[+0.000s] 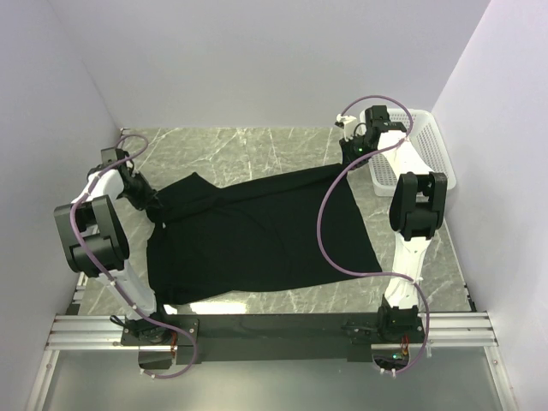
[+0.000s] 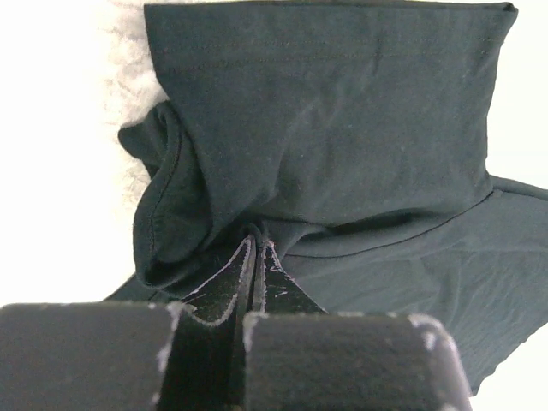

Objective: Fold and stack the t-shirts
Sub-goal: Flatten the tshirt out, then fold the tshirt

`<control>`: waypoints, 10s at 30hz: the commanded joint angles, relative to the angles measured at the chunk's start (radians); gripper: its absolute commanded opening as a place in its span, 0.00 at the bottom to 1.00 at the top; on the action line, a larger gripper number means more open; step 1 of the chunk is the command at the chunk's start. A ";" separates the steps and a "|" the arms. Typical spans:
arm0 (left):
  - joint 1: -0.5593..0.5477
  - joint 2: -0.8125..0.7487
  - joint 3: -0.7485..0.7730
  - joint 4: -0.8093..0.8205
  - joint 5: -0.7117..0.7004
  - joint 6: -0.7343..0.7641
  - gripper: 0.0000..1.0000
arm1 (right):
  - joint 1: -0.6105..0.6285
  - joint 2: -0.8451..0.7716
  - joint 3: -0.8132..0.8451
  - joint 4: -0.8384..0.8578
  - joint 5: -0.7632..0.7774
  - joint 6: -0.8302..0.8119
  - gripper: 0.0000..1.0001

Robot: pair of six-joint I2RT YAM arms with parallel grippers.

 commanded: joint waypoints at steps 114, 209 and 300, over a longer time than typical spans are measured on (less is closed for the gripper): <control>-0.048 0.396 0.430 0.654 -0.277 -0.314 0.01 | 0.008 0.227 0.232 0.730 0.341 0.516 0.00; -0.036 0.054 -0.021 0.732 -0.135 0.030 0.01 | -0.051 0.175 0.219 0.450 0.159 0.243 0.00; -0.131 0.735 0.856 0.275 -0.069 -0.122 0.19 | -0.076 -0.242 -0.116 0.392 -0.307 0.275 0.54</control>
